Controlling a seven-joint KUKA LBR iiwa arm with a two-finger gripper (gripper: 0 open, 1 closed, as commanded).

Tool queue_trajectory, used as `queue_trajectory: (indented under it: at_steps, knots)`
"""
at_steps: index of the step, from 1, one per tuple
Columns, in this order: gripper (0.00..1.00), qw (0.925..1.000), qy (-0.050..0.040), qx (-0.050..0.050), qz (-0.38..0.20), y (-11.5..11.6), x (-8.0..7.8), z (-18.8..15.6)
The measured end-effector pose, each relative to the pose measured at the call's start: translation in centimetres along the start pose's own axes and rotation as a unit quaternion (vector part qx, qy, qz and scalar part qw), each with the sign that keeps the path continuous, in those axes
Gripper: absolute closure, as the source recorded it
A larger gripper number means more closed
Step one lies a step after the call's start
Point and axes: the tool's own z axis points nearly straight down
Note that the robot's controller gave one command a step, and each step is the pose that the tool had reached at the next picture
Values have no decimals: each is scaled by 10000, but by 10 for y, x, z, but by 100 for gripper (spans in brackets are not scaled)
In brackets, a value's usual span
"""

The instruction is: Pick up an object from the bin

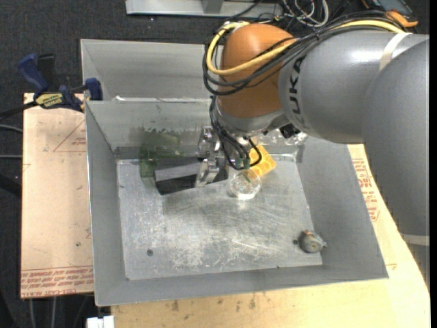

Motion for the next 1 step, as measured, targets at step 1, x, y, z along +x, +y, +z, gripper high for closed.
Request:
queue_trajectory:
  at_steps: [1]
  knots:
    - [100, 10000, -5, 3, -54, 8, 2, 4]
